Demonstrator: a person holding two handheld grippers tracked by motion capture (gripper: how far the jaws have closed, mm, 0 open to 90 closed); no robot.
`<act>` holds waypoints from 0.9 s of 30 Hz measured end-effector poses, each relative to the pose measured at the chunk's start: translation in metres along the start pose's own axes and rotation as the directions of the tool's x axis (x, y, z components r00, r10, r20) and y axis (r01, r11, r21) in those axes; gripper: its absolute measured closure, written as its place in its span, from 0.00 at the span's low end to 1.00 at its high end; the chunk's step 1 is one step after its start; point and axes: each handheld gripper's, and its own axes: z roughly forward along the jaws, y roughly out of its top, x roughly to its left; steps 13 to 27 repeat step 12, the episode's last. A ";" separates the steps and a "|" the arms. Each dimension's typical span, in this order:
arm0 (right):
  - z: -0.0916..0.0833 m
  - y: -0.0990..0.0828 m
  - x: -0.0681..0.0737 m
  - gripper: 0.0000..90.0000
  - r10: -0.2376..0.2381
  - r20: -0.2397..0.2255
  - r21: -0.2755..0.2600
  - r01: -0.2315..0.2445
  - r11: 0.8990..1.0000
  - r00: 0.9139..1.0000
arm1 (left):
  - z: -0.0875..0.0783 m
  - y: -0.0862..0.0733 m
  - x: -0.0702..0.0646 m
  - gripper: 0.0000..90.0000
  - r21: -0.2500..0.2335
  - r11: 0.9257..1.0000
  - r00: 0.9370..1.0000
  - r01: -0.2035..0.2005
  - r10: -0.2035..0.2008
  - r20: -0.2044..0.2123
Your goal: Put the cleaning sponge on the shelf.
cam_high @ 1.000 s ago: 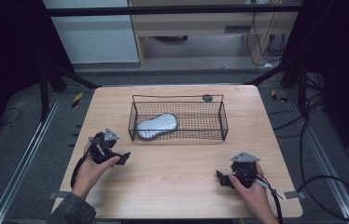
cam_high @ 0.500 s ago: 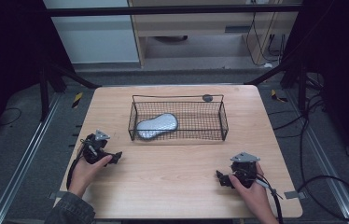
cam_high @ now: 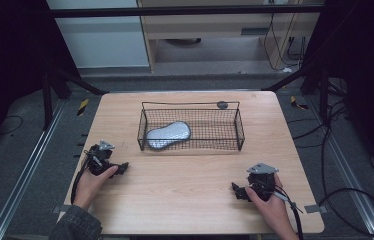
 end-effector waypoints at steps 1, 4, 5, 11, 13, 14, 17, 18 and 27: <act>0.000 0.000 0.000 0.00 0.001 0.001 0.000 -0.001 1.000 1.000 | 0.001 -0.001 0.001 0.01 -0.011 1.000 1.000 0.007 -0.007 0.001; 0.001 0.001 -0.001 0.00 0.000 0.001 -0.001 0.000 1.000 1.000 | 0.004 -0.007 0.002 0.00 -0.079 0.997 1.000 0.013 -0.013 -0.003; 0.001 0.001 -0.001 0.00 0.000 0.001 -0.001 0.000 1.000 1.000 | 0.004 -0.008 0.003 0.00 -0.090 0.996 1.000 0.018 -0.018 -0.005; 0.001 0.001 -0.001 0.00 0.003 0.004 -0.001 -0.003 1.000 1.000 | 0.004 -0.008 0.002 0.00 -0.090 0.996 1.000 0.017 -0.018 -0.010; 0.001 0.001 -0.001 0.00 0.006 0.006 0.000 -0.006 1.000 1.000 | 0.004 -0.008 0.002 0.00 -0.089 0.996 1.000 0.018 -0.019 -0.010; 0.001 0.001 -0.001 0.00 0.006 0.006 0.000 -0.006 1.000 1.000 | 0.004 -0.008 0.002 0.00 -0.089 0.996 1.000 0.018 -0.019 -0.010; 0.001 0.001 -0.001 0.00 0.006 0.006 0.000 -0.006 1.000 1.000 | 0.004 -0.008 0.002 0.00 -0.089 0.996 1.000 0.018 -0.019 -0.010; 0.001 0.001 -0.001 0.00 0.006 0.006 0.000 -0.006 1.000 1.000 | 0.004 -0.008 0.002 0.00 -0.089 0.996 1.000 0.018 -0.019 -0.010; 0.001 0.001 -0.001 0.00 0.006 0.006 0.000 -0.006 1.000 1.000 | 0.004 -0.008 0.002 0.00 -0.089 0.996 1.000 0.018 -0.019 -0.010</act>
